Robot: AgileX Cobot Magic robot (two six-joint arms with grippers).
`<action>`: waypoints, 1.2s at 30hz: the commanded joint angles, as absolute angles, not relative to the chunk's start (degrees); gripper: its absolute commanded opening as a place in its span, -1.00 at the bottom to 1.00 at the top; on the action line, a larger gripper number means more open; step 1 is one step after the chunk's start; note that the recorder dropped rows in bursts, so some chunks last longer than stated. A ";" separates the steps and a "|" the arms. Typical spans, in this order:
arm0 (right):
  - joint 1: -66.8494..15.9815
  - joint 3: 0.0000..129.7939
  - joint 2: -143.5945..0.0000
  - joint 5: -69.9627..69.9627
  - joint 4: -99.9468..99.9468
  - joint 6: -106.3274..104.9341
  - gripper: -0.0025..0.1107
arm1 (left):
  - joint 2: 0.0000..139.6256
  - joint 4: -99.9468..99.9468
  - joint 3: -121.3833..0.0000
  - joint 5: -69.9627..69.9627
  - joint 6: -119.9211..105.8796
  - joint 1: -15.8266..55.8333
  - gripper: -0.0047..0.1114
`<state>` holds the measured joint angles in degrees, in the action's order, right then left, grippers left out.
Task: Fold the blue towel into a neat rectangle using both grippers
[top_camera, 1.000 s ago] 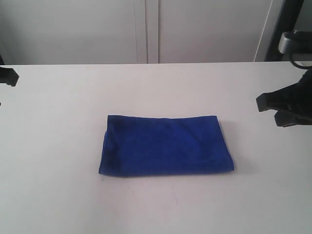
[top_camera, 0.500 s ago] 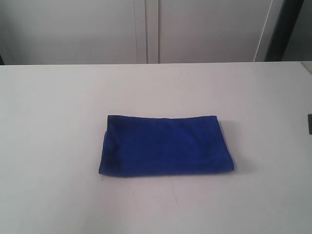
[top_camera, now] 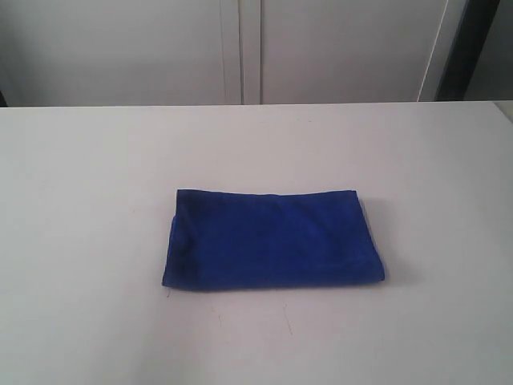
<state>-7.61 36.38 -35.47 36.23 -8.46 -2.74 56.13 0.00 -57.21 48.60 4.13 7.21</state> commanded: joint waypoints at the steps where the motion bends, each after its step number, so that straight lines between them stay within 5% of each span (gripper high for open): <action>1: -7.28 35.90 -35.00 35.12 -7.89 -2.72 -0.96 | 55.60 0.00 -56.76 48.82 4.00 6.95 -0.92; 16: -7.28 35.75 -33.65 34.72 -7.89 -2.72 -0.96 | 55.60 0.00 -56.76 48.82 4.00 6.95 -0.92; 36: -7.28 18.86 0.00 31.23 -7.77 -2.72 -0.96 | 55.60 0.00 -56.76 48.82 4.00 6.95 -0.92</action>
<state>-7.61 21.49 -1.81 34.06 -8.25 -2.62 56.13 0.00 -57.21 48.60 4.02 7.21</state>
